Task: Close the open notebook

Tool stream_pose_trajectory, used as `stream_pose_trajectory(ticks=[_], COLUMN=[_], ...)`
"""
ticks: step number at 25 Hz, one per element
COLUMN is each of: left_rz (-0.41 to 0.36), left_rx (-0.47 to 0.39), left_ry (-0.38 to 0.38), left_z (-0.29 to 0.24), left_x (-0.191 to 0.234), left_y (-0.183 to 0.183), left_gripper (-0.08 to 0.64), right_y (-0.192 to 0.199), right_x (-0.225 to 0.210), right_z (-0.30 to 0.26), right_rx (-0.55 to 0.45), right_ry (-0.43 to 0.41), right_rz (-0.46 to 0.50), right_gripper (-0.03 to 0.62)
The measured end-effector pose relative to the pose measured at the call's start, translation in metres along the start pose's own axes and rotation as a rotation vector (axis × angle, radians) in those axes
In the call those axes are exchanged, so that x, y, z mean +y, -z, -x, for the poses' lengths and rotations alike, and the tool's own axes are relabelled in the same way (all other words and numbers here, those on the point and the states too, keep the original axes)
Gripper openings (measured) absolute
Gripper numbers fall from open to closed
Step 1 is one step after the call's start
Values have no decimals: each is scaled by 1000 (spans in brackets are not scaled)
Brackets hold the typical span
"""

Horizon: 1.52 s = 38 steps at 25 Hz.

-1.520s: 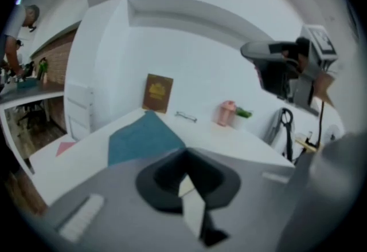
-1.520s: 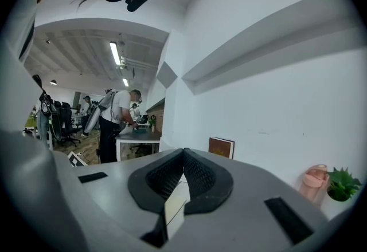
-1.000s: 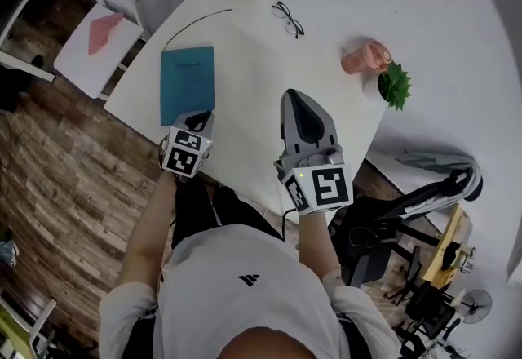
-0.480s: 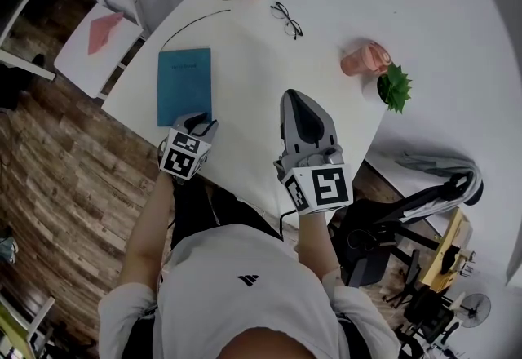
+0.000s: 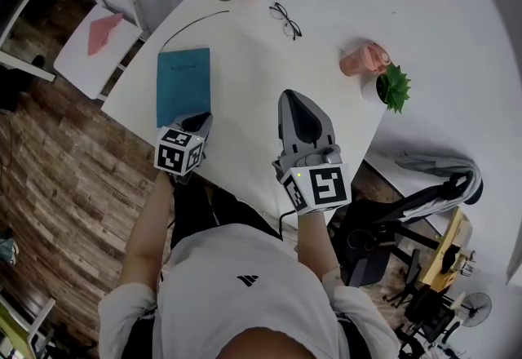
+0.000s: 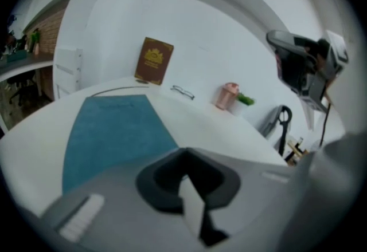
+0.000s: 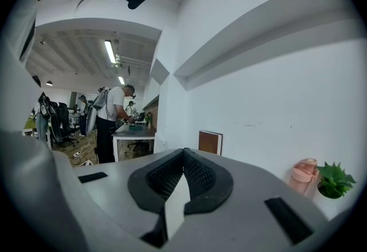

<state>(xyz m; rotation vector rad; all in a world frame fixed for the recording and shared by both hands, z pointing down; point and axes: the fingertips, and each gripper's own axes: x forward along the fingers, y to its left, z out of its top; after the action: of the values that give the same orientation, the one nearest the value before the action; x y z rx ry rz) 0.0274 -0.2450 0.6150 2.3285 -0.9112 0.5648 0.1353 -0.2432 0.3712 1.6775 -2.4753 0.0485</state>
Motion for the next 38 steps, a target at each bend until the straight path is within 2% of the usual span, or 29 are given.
stream_pose_trajectory(ticks=[3,6,11,15,18,24,31,38], left_rz=[7,-85,-106,-228,-239,-157,-128,-117], left_rx=[41,116,122,147,151,71,-48,-215], left_ry=[-54,-91,-113,-150,-153,-154,-203,-252], left_z=[-3,-8,-8,-11,-9,12,49,99], left_x=[10,12,10,5,5,8,16,14], left_y=[3,8,8,8,10,0,-26,-64], left_gripper=[6,6,6,6,6,8,8,8], right_y=[0,-1,-3,-5,-8,-9,-13,-18], right_x=[1,3,5,11,18,25,38,48], right_z=[-1,-2,-3,-6,-7,-8,-13,-14], right_rx=[-2,-3,-6,-11,-17,-30,-49,-68], right_ry=[-1,-4,-8,-22,-35,-57,-93,-118], right_rz=[1,2,3,8,10,2,-5,-16], right_gripper=[-3,-3,-3,-3,-3,-3,-3,-3])
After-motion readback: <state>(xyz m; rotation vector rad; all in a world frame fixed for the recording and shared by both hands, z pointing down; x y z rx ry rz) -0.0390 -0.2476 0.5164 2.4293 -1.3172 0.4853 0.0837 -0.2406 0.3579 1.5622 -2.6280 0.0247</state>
